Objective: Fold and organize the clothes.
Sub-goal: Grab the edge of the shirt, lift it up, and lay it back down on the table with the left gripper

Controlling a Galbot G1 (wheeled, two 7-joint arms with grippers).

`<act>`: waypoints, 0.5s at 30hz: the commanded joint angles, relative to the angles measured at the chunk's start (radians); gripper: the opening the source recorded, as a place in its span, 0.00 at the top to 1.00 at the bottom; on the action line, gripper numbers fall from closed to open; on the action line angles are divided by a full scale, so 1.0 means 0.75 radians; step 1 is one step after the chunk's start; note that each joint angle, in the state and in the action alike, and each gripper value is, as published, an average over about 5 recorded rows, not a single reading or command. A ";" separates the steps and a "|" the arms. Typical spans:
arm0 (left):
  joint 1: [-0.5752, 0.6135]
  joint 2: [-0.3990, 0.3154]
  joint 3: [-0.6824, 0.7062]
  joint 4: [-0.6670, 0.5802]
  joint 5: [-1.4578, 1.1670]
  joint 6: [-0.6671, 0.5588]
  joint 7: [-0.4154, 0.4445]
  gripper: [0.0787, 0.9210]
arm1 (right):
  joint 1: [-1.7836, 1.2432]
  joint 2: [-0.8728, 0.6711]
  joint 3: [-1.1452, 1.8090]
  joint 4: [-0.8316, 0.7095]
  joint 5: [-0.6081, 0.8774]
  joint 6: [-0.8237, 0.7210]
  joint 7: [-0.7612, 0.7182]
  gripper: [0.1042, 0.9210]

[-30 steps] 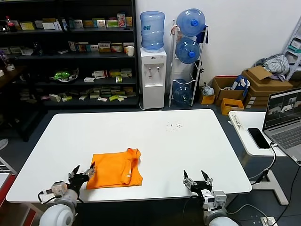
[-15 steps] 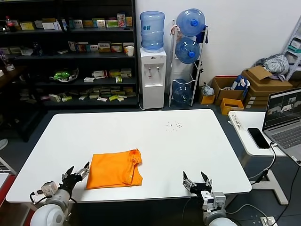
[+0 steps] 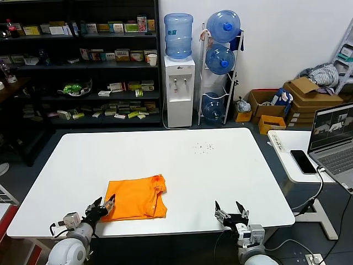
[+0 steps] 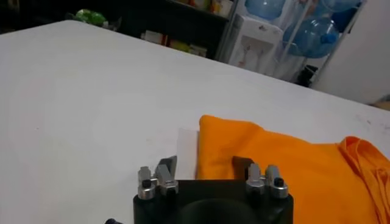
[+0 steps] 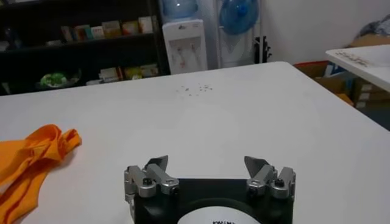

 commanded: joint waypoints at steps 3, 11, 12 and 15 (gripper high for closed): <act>-0.029 -0.012 0.075 0.000 -0.009 -0.007 -0.001 0.44 | 0.000 -0.003 0.009 -0.001 0.004 0.001 0.002 0.12; -0.020 -0.035 0.073 -0.044 0.051 -0.064 0.001 0.72 | -0.004 0.002 0.009 -0.001 0.002 0.002 0.003 0.12; -0.016 -0.036 0.071 -0.053 0.064 -0.073 0.003 0.75 | -0.005 0.002 0.009 -0.001 0.002 0.003 0.003 0.12; -0.002 -0.036 0.061 -0.093 0.101 -0.091 0.003 0.85 | -0.005 0.002 0.010 -0.002 0.004 0.004 0.004 0.12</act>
